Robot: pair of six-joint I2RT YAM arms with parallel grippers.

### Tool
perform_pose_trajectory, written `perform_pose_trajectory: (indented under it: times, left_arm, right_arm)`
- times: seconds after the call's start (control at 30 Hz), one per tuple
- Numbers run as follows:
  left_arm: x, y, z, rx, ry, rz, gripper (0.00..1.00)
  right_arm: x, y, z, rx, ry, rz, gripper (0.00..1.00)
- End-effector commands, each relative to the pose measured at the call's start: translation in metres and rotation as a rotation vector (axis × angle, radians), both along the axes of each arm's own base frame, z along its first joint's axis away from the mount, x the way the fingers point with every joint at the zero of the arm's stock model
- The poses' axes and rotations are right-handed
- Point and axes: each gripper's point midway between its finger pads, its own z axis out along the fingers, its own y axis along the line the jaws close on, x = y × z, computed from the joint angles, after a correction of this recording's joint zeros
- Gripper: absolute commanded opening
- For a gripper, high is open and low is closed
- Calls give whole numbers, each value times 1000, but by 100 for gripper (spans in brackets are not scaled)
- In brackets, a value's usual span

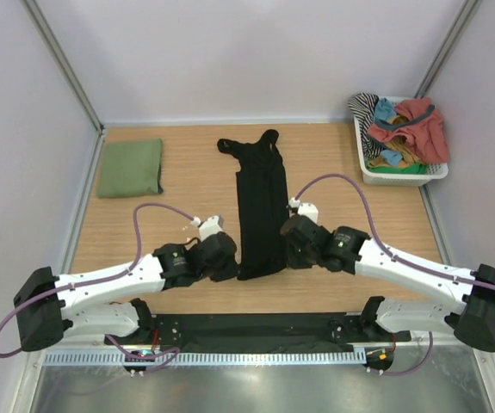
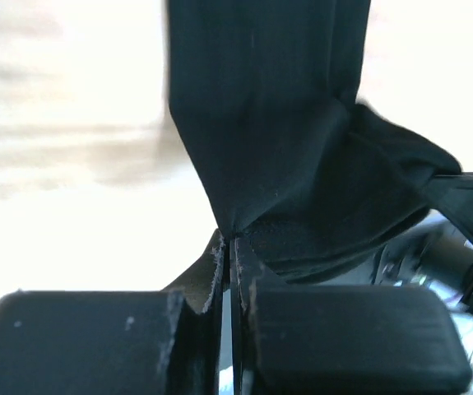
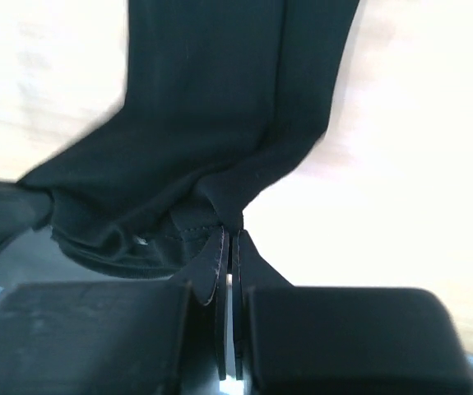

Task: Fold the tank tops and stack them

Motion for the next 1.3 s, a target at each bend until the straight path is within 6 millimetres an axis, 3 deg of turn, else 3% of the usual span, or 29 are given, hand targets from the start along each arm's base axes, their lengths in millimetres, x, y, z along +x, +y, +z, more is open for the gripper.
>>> perform_pose_trajectory:
  times: [0.0,0.07,0.1,0.17,0.2,0.23,0.27,0.3,0.33,0.37,0.4,0.43,0.47,0.5,0.57,0.6,0.9,1.27]
  left_arm:
    - [27,13,18,54,-51,4,0]
    - [40,15,22,80,-71,-8,0]
    - [57,14,35,68,-91,13,0]
    - [73,16,33,118,-90,-4,0]
    - [91,16,46,108,-107,20,0]
    - [102,15,40,130,-94,21,0]
    - [110,12,40,129,-85,13,0]
    - [129,12,52,120,-111,23,0]
    - [141,8,43,137,-95,14,0]
    - [148,4,43,128,-87,1,0]
    - [166,3,56,122,-114,10,0]
    - [174,3,55,135,-108,12,0]
    - [182,2,45,154,-90,11,0]
    - [197,2,54,147,-108,26,0]
    - [209,0,45,157,-89,27,0]
    - [220,-2,52,145,-106,34,0]
    - [253,-7,33,176,-67,35,0]
    - [265,-5,11,202,-31,43,0]
  right_arm:
    - [37,-3,19,-39,-85,-6,1]
    - [59,-7,27,-35,-97,-41,1]
    - [66,-6,30,-39,-104,-24,1]
    - [90,-10,35,-57,-112,-59,1]
    - [97,-13,34,-81,-112,-53,1]
    - [111,-10,45,-66,-134,-62,1]
    - [123,-14,37,-95,-118,-81,1]
    - [133,-15,38,-103,-126,-83,1]
    - [143,-12,45,-86,-137,-87,1]
    - [155,-15,33,-110,-109,-103,1]
    - [161,-16,31,-119,-104,-109,1]
    - [173,-14,37,-115,-119,-115,1]
    - [181,-15,28,-134,-99,-123,1]
    - [193,-17,33,-130,-112,-142,1]
    - [204,-18,31,-131,-110,-152,1]
    - [214,-19,27,-130,-104,-163,1]
    - [245,-13,18,-122,-83,-168,1]
    - [264,-12,10,-126,-71,-165,1]
